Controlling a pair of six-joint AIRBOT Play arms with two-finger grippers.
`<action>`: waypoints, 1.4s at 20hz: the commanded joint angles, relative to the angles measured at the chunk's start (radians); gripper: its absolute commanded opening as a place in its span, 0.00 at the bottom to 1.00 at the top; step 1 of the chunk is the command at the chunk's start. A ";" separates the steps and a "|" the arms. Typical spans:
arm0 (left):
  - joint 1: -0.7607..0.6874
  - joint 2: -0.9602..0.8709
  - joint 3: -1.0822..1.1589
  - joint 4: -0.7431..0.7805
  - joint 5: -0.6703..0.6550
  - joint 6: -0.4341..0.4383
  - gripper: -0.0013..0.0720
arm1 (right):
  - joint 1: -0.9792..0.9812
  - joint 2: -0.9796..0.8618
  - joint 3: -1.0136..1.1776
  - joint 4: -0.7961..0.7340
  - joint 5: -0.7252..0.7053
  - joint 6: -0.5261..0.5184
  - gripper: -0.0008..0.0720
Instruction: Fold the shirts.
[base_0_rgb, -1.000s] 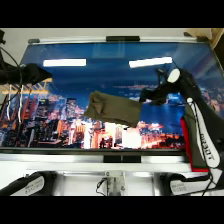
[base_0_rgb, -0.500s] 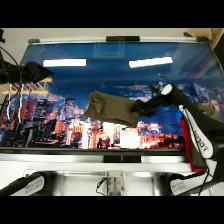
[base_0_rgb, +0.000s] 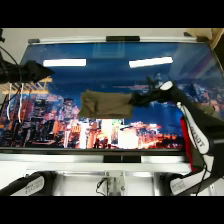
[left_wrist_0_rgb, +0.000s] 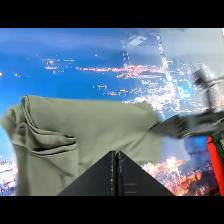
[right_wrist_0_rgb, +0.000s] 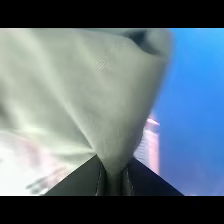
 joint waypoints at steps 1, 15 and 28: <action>0.000 0.001 0.000 -0.002 0.000 0.000 0.06 | -0.113 0.098 0.159 -0.056 0.104 0.018 0.12; 0.000 0.001 0.000 -0.002 0.000 0.000 0.06 | -0.827 0.462 0.301 -0.473 0.404 0.231 0.12; 0.000 0.001 0.000 -0.002 -0.002 0.027 0.06 | -0.904 0.564 0.251 -0.918 0.757 0.243 0.12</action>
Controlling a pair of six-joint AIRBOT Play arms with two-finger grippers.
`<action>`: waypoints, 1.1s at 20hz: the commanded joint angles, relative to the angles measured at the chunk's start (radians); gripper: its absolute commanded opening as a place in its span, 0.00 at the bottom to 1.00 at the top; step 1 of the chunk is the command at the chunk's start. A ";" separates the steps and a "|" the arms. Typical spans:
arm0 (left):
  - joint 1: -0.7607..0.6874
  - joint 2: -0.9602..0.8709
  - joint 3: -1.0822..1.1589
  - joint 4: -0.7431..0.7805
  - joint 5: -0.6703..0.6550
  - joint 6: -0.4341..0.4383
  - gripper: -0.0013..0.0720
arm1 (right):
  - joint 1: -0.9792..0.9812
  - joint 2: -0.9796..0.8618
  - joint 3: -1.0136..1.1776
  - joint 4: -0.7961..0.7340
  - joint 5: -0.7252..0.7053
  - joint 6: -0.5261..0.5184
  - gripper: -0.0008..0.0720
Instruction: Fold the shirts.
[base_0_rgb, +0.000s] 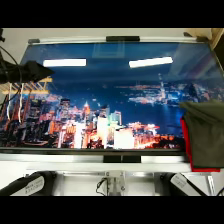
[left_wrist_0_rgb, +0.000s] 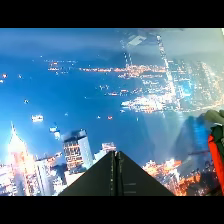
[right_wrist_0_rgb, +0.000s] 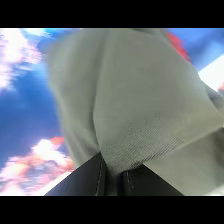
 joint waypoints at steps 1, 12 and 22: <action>0.000 0.001 0.000 0.000 -0.004 0.009 0.06 | -0.003 0.030 -0.063 -0.231 0.142 0.011 0.12; 0.000 0.000 0.000 -0.009 -0.010 0.009 0.06 | -0.003 0.102 -0.651 -0.502 -0.023 0.012 0.26; -0.121 -0.041 0.121 0.402 -0.026 -0.158 0.05 | 0.238 0.031 -0.052 -0.284 -0.349 -0.103 0.85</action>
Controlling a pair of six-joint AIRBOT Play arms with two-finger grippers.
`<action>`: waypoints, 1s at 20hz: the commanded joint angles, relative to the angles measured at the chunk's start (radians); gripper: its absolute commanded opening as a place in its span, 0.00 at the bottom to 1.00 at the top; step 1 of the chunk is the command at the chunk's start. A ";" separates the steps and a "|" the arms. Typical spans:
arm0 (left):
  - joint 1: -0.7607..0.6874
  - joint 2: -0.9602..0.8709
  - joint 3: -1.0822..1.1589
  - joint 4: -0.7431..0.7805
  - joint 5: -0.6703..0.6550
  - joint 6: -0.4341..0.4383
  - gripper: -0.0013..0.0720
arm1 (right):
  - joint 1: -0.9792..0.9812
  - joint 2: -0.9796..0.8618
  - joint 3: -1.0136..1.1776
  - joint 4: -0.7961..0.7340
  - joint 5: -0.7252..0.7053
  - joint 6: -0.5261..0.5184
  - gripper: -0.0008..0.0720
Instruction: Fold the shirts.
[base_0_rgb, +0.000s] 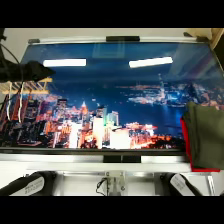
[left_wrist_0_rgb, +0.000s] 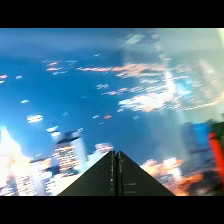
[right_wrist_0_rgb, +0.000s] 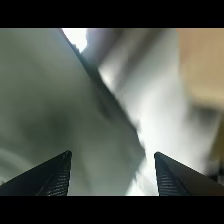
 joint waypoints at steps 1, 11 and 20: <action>-0.142 -0.064 0.143 0.495 -0.064 -0.182 0.05 | 0.259 -0.055 0.302 0.120 -0.209 -0.040 0.85; -0.405 -0.239 0.043 0.683 -0.214 -0.397 0.82 | 0.782 -0.409 0.358 0.560 0.080 0.156 0.85; -0.327 -0.183 -0.082 0.678 -0.127 -0.431 0.86 | 0.782 -0.408 0.359 0.475 0.040 0.175 0.85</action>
